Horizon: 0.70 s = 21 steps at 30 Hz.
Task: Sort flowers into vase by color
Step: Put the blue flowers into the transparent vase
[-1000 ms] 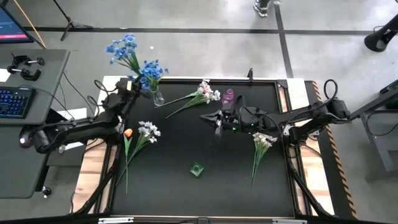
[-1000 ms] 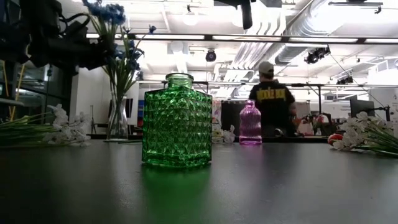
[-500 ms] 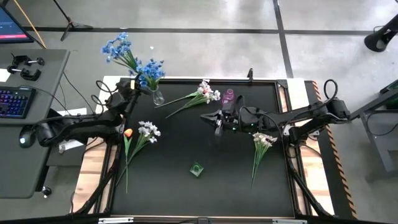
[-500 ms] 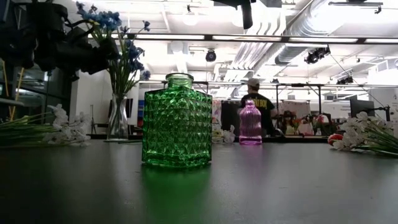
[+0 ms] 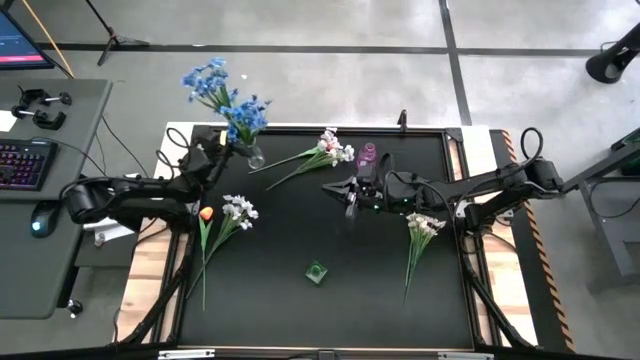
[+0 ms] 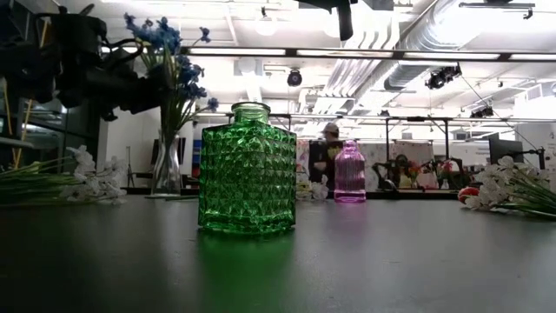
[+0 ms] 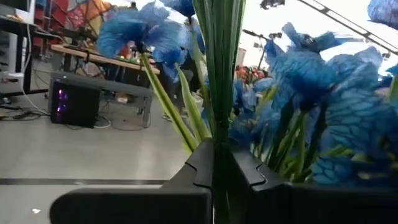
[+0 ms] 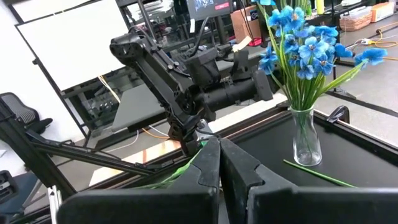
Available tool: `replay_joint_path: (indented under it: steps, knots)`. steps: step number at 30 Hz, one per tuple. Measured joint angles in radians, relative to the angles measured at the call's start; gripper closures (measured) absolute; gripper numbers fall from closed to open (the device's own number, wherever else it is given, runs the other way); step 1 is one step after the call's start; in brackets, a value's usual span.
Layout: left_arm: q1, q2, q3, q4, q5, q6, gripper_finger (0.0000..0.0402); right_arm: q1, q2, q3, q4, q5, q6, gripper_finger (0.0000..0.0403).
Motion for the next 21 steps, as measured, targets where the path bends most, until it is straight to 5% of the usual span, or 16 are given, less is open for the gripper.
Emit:
replay_joint_path:
  steps: [21]
  knots:
    - [-0.013,-0.013,0.000,-0.094,0.045,0.131,0.0332,0.000,0.000,0.000,0.007,-0.005,-0.018,0.0403]
